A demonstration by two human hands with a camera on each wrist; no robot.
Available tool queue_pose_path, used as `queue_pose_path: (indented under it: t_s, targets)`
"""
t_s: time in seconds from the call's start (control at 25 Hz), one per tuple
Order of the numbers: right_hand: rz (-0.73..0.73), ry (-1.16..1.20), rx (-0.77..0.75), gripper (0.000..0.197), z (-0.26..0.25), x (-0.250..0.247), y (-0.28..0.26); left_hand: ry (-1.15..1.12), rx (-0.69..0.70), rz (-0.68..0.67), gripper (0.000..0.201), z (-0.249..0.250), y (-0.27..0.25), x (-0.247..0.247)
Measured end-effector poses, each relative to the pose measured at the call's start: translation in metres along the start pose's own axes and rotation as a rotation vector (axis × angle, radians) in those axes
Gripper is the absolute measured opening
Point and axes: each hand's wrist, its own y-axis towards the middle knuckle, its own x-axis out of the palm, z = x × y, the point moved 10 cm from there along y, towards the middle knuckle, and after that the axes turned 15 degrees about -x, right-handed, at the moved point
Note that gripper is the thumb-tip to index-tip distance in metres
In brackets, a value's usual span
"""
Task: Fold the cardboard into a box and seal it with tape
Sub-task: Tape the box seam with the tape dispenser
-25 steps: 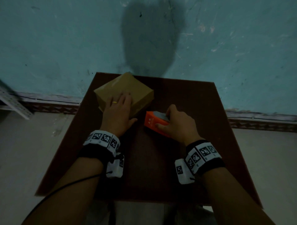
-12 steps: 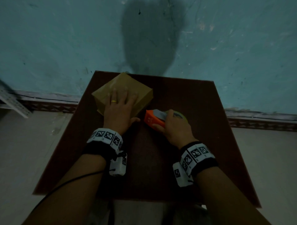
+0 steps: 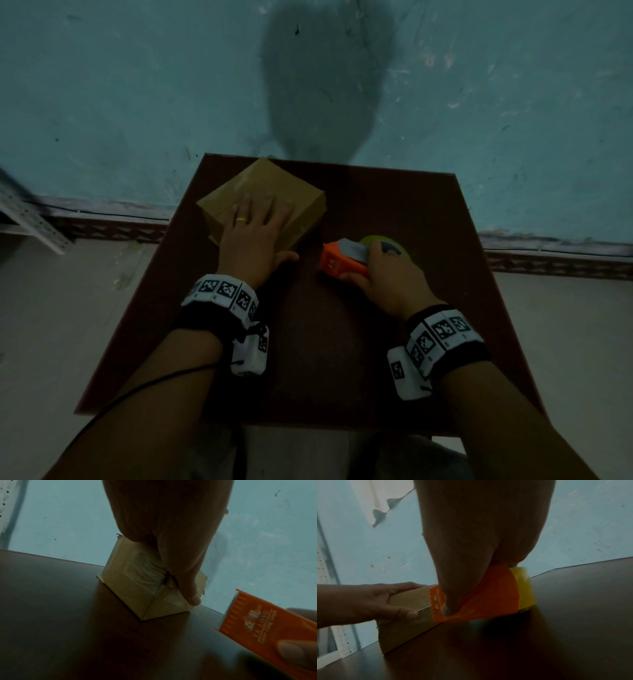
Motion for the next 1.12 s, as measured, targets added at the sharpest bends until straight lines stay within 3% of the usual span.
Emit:
queue_pose_path:
  t_s: [0.36,0.64,1.12]
  targets:
    - [0.045,-0.027,0.040,0.073,0.040,-0.007,-0.026,-0.002,0.009,-0.008,0.102,-0.001,-0.002,0.000]
    - [0.207,-0.034,0.239,0.078,0.117,-0.031,-0.064,0.002,-0.004,-0.003,0.101,-0.001,-0.001,-0.002]
    - [0.337,0.018,0.311,0.070,0.098,-0.025,-0.034,0.004,0.142,0.008,0.094,-0.002,-0.008,-0.002]
